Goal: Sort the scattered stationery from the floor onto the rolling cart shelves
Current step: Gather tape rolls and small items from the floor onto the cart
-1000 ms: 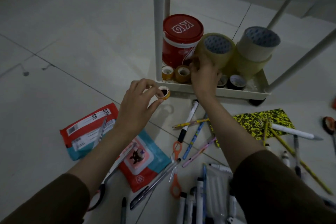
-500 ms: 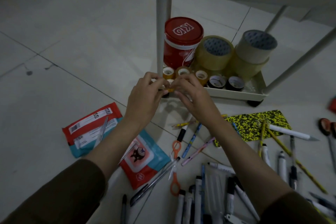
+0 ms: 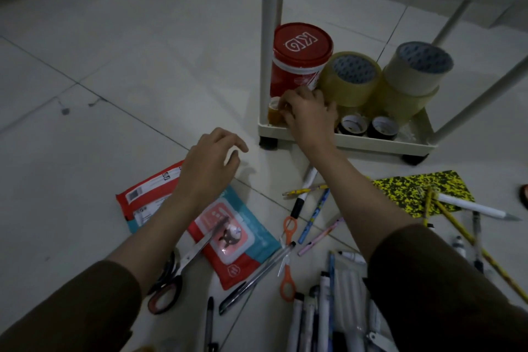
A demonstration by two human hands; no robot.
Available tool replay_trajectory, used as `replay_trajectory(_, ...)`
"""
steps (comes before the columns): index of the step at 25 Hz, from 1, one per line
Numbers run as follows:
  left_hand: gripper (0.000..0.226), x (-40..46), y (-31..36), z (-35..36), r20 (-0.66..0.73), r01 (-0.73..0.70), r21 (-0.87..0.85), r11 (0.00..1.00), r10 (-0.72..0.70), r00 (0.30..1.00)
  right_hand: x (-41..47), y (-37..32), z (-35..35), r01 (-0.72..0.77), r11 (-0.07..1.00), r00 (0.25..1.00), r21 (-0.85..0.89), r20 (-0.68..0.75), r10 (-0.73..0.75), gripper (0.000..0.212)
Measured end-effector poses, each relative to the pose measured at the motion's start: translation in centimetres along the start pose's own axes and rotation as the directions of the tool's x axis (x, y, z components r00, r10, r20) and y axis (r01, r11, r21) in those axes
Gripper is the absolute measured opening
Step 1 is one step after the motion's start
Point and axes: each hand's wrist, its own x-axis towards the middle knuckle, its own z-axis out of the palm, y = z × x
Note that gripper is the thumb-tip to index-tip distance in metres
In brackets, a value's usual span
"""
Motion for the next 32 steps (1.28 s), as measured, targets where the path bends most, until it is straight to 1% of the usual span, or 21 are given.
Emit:
replay_trajectory(2,0.018,-0.3,-0.8,-0.5,-0.013,0.015,0.011,1.000,-0.015,1.000,0.2,-0.1,0.7,-0.023,0.998,1.000,-0.061,0.013,0.023,0.019)
replay_trajectory(5,0.017,-1.0,-1.3,-1.3,-0.012,0.029,0.026,0.999,-0.029,1.000,0.1,-0.1,1.0,-0.074,0.995,0.997,-0.066,-0.030,0.073,0.023)
replay_trajectory(8,0.018,-2.2,-1.4,-2.6,0.049,0.032,0.051,0.998,-0.035,0.998,-2.3,-0.6,0.7,-0.094,0.995,0.987,0.042,-0.124,0.098,0.030)
replay_trajectory(10,0.016,-4.1,-1.8,-3.9,0.110,0.016,0.060,0.998,-0.023,0.994,-5.5,-1.2,0.6,-0.059,0.988,0.987,0.140,-0.141,0.079,0.031)
replay_trajectory(12,0.015,-7.3,-2.8,-5.1,0.188,0.008,0.106,0.994,-0.028,0.982,-9.5,-2.4,0.5,0.038,0.977,0.992,0.208,-0.129,-0.011,0.029)
replay_trajectory(14,0.017,-10.9,-4.0,-6.2,0.299,0.029,0.229,0.973,-0.098,0.949,-13.0,-3.8,0.4,0.194,0.946,0.979,0.259,-0.114,-0.169,0.026)
replay_trajectory(15,0.018,-12.8,-4.6,-6.8,0.347,0.036,0.259,0.965,-0.128,0.929,-14.4,-4.6,0.3,0.269,0.925,0.963,0.269,-0.080,-0.257,0.025)
replay_trajectory(16,0.018,-14.5,-5.1,-7.4,0.390,0.041,0.251,0.967,-0.140,0.910,-15.6,-5.4,0.2,0.340,0.900,0.938,0.274,-0.022,-0.347,0.023)
replay_trajectory(17,0.019,-16.3,-5.4,-8.0,0.431,0.044,0.219,0.975,-0.137,0.892,-16.6,-6.2,0.1,0.411,0.867,0.897,0.282,0.045,-0.440,0.020)
replay_trajectory(19,0.023,-19.1,-6.2,-8.8,0.505,0.013,0.156,0.988,-0.091,0.858,-18.1,-7.4,0.1,0.542,0.789,0.794,0.289,0.132,-0.594,0.018)
replay_trajectory(20,0.025,-20.4,-6.5,-9.1,0.535,-0.014,0.152,0.988,-0.070,0.842,-18.7,-7.8,0.1,0.583,0.756,0.749,0.298,0.164,-0.642,0.018)
replay_trajectory(22,0.033,-22.4,-6.7,-8.8,0.580,-0.065,0.188,0.980,-0.058,0.812,-19.8,-8.0,0.1,0.602,0.728,0.698,0.329,0.228,-0.679,0.019)
replay_trajectory(24,0.035,-23.5,-6.7,-7.8,0.592,-0.099,0.240,0.966,-0.065,0.803,-20.7,-7.3,-0.2,0.589,0.729,0.686,0.349,0.261,-0.679,0.016)
replay_trajectory(29,0.021,-23.4,-6.2,-6.5,0.536,-0.051,0.312,0.949,-0.132,0.834,-21.0,-4.0,-1.9,0.525,0.786,0.707,0.326,0.347,-0.616,0.013)
replay_trajectory(32,0.011,-22.5,-5.6,-7.2,0.410,0.120,0.196,0.973,-0.192,0.892,-21.5,-1.9,-3.2,0.460,0.834,0.747,0.306,0.374,-0.549,0.017)
